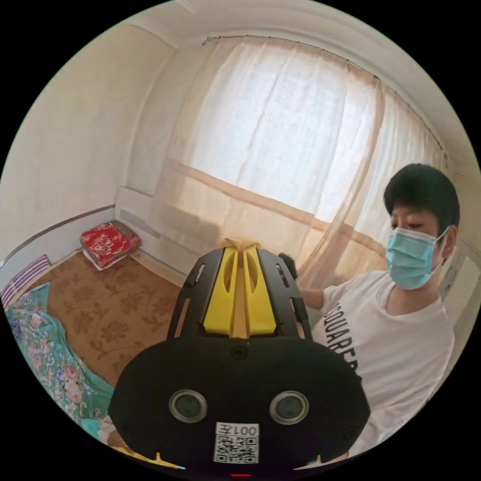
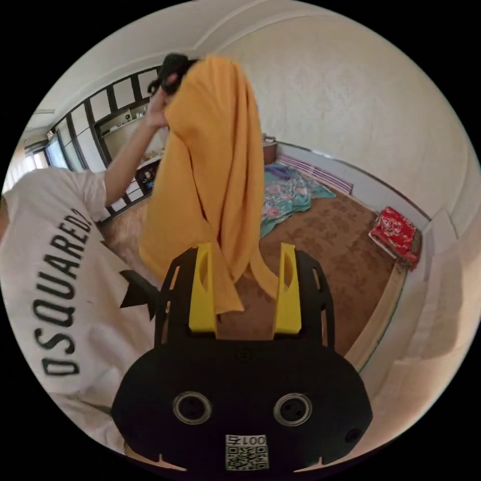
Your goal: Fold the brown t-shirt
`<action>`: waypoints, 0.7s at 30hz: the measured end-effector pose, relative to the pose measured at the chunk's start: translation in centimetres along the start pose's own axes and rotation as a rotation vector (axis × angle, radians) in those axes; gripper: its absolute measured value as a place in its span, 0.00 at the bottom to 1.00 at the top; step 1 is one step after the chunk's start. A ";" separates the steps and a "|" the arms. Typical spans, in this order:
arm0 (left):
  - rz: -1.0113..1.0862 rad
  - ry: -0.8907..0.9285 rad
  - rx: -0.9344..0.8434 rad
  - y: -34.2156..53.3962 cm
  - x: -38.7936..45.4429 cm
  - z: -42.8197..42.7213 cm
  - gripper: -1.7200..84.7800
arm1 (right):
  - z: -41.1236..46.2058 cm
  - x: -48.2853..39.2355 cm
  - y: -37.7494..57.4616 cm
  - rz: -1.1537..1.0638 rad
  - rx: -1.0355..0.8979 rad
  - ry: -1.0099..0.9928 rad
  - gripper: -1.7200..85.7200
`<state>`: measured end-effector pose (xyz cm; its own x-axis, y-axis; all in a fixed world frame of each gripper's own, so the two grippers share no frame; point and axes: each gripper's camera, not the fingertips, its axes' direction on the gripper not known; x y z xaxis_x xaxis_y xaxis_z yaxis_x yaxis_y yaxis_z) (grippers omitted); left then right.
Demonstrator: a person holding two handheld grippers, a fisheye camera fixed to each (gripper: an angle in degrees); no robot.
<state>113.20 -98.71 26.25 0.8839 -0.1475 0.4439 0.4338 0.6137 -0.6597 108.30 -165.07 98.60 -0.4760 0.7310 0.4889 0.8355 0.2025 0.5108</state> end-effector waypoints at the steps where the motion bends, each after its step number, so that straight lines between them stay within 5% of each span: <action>1: 0.015 0.038 -0.010 -0.3 0.1 -0.2 0.01 | 0.9 -0.3 0.3 0.006 0.003 0.022 0.20; 12: 0.127 0.014 -0.067 -1.8 1.8 -4.6 0.01 | 4.4 2.3 -0.3 0.080 0.209 0.041 0.07; 17: 0.069 -0.150 -0.081 -0.1 0.6 -8.7 0.01 | 0.2 4.7 0.9 0.112 0.283 0.238 0.04; 21: -0.040 -0.361 -0.188 2.4 -2.0 -9.9 0.01 | -6.1 7.5 1.4 0.103 0.355 0.156 0.03</action>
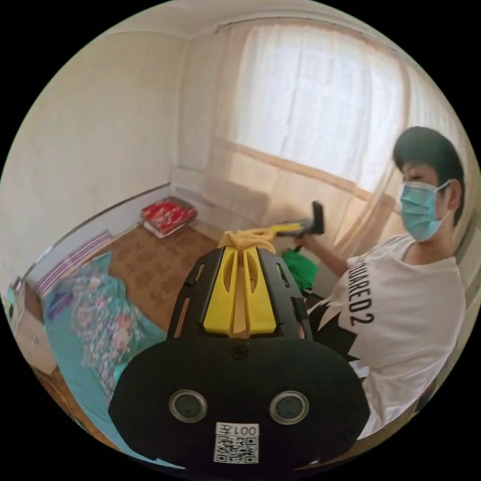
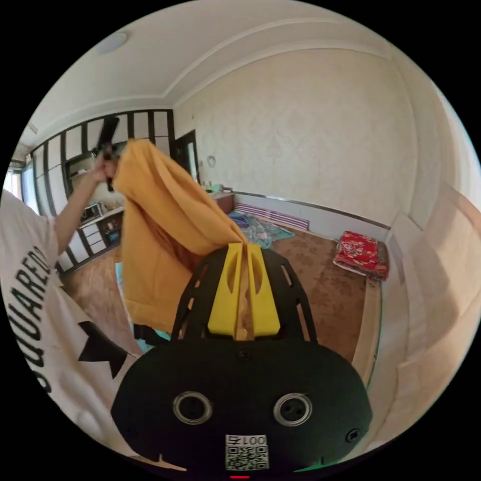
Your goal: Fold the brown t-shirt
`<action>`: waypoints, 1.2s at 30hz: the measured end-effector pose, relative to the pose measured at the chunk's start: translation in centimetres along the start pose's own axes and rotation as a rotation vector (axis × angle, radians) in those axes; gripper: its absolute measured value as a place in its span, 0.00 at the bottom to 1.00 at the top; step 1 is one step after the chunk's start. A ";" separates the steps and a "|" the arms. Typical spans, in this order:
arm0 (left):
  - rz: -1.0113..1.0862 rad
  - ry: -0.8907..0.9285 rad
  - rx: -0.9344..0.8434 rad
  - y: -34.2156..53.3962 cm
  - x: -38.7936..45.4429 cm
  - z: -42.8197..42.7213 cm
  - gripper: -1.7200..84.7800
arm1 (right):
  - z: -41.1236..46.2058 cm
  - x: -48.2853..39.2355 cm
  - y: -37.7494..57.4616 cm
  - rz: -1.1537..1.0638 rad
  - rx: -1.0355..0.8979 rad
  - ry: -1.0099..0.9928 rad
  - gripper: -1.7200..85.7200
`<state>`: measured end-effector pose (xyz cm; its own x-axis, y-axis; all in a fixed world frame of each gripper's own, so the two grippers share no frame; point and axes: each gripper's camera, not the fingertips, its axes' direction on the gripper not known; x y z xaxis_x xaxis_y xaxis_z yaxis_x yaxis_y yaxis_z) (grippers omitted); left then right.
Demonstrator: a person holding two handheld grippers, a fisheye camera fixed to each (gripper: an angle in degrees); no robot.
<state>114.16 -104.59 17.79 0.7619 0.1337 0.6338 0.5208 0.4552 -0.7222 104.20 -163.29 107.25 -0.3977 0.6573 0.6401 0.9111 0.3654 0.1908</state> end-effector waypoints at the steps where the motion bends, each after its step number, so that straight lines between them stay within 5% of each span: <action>1: -0.062 -0.043 -0.051 1.0 -1.2 0.9 0.01 | -0.7 0.5 -0.4 0.004 0.006 -0.028 0.03; 8: -0.359 -0.096 -0.176 6.6 -4.4 10.5 0.04 | -4.8 4.6 -5.5 0.072 0.093 -0.321 0.02; 14: -0.322 -0.013 -0.041 7.0 1.9 18.1 0.12 | -3.0 5.2 -7.9 0.069 -0.039 -0.335 0.02; 21: -0.218 -0.046 -0.201 2.9 4.2 25.8 0.18 | -4.7 7.6 -9.1 0.071 0.041 -0.441 0.02; 26: -0.178 -0.075 -0.254 -0.2 4.9 30.1 0.18 | -8.9 10.5 -9.4 0.088 0.138 -0.364 0.02; 31: -0.226 -0.050 -0.199 -2.4 2.3 31.5 0.04 | -12.9 12.1 -8.6 0.057 0.165 -0.236 0.02; 36: -0.220 0.037 -0.151 -4.0 -0.7 28.9 0.01 | -16.0 15.4 -5.4 0.116 0.140 -0.099 0.02</action>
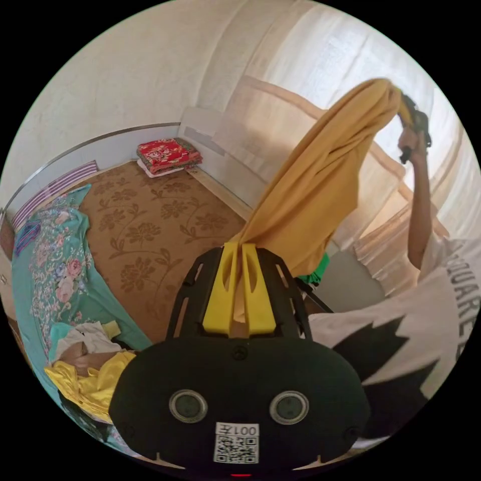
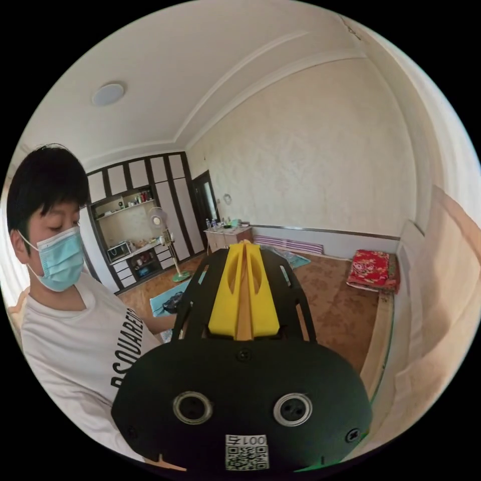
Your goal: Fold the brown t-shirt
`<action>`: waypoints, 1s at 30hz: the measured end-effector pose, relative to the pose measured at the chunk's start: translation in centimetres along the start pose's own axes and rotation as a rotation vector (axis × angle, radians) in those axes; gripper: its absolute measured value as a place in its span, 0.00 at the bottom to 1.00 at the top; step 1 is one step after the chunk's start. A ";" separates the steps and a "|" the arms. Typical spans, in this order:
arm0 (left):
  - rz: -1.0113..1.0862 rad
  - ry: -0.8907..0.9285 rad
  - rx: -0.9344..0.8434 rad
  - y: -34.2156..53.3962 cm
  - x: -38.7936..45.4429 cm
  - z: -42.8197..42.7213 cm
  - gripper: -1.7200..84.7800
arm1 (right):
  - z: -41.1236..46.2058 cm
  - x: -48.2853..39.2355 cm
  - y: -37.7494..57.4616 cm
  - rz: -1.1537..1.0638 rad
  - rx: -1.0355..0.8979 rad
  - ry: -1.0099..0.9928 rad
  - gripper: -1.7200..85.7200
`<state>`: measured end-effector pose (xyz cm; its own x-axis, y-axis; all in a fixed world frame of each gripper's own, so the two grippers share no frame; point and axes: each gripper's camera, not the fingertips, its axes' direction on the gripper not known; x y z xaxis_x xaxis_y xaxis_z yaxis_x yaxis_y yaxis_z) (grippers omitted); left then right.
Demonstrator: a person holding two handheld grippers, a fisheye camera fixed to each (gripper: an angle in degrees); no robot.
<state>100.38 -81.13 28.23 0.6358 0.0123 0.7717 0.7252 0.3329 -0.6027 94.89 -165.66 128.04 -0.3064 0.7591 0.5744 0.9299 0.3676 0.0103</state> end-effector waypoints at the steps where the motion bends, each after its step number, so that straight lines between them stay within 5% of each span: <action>1: 0.032 0.027 -0.010 -0.4 -0.2 -0.8 0.01 | -0.3 0.4 0.4 0.011 -0.007 0.011 0.02; 9: 0.115 0.028 0.011 -7.5 -1.6 -4.0 0.01 | 1.9 8.8 5.1 0.234 -0.072 0.004 0.02; 14: 0.189 0.291 -0.330 -14.8 -2.9 -0.3 0.01 | 5.1 13.6 6.1 0.276 -0.166 -0.058 0.02; 19: 0.046 0.007 -0.391 -18.3 -3.7 5.3 0.01 | 11.1 15.9 8.9 0.322 -0.278 -0.176 0.02; 26: -0.109 -0.196 -0.180 -31.3 -2.8 10.7 0.01 | 27.3 17.6 14.6 0.325 -0.575 -0.171 0.02; 30: 0.036 -0.327 -0.030 -42.9 3.1 8.9 0.01 | 32.0 17.8 15.2 0.340 -0.411 -0.231 0.02</action>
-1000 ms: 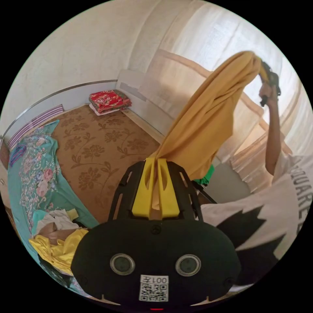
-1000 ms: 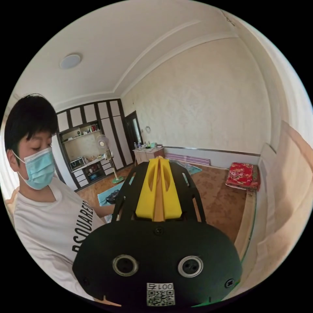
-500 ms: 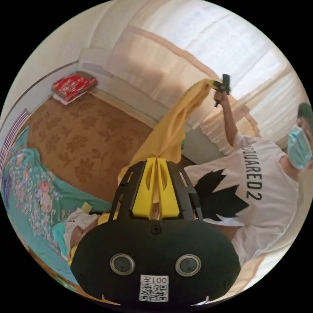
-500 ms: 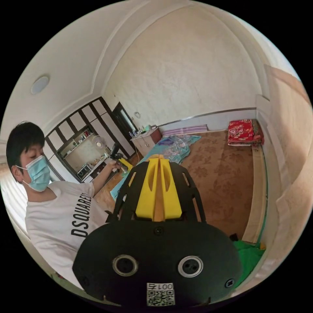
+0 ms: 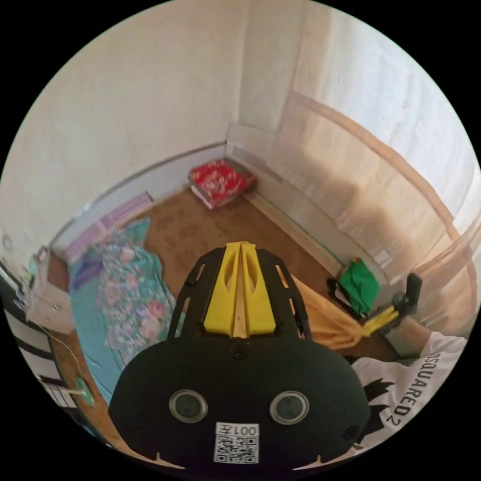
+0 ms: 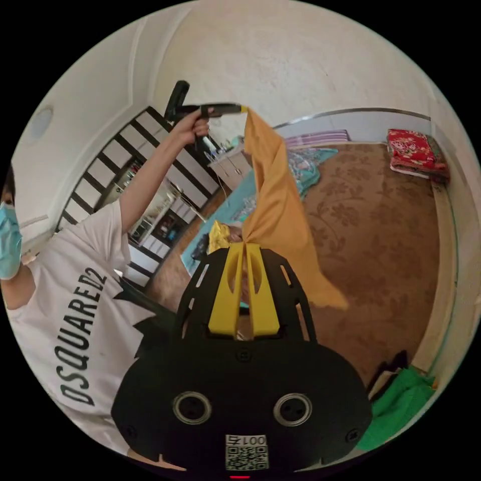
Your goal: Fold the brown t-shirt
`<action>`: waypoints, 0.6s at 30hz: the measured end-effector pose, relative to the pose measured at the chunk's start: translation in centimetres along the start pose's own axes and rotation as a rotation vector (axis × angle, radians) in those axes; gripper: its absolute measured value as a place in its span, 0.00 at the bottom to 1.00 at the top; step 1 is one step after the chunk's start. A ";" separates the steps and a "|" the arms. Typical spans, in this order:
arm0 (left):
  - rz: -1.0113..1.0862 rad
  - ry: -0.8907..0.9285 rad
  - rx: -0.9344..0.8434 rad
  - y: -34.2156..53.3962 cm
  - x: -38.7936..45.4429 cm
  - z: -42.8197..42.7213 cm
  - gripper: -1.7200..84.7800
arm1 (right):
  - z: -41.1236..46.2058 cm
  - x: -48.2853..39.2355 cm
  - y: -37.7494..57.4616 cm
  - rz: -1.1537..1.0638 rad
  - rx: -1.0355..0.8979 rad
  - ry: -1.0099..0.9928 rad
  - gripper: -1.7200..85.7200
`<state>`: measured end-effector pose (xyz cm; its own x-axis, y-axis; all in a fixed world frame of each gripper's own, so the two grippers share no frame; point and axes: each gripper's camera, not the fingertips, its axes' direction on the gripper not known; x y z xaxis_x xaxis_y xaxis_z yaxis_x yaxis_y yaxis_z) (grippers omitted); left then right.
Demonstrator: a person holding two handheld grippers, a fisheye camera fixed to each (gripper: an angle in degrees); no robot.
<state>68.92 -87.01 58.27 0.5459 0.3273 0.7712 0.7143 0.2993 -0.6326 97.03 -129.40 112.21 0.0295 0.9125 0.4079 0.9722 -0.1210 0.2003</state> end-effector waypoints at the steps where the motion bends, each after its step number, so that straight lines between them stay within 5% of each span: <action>1: 0.062 -0.040 0.061 -3.7 2.6 -1.3 0.01 | 0.5 0.1 -0.1 0.004 0.032 -0.017 0.02; 6: 0.398 -0.112 0.147 -15.2 17.9 -0.2 0.01 | 5.5 1.5 -0.5 0.075 0.326 -0.039 0.02; 10: 0.665 -0.100 0.103 -18.4 32.8 9.9 0.01 | 8.5 2.5 -0.2 0.093 0.441 0.038 0.03; 16: 0.810 0.246 -0.177 -12.2 48.3 31.5 0.02 | 15.0 4.9 3.2 0.035 0.273 0.253 0.03; 18: 0.758 0.366 -0.319 -8.4 50.8 38.0 0.02 | 18.1 6.9 6.0 0.056 0.059 0.309 0.03</action>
<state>74.01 -38.84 100.07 0.9865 0.0129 0.1632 0.1632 -0.1618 -0.9732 107.28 -116.80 100.10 0.0205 0.7419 0.6702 0.9832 -0.1368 0.1213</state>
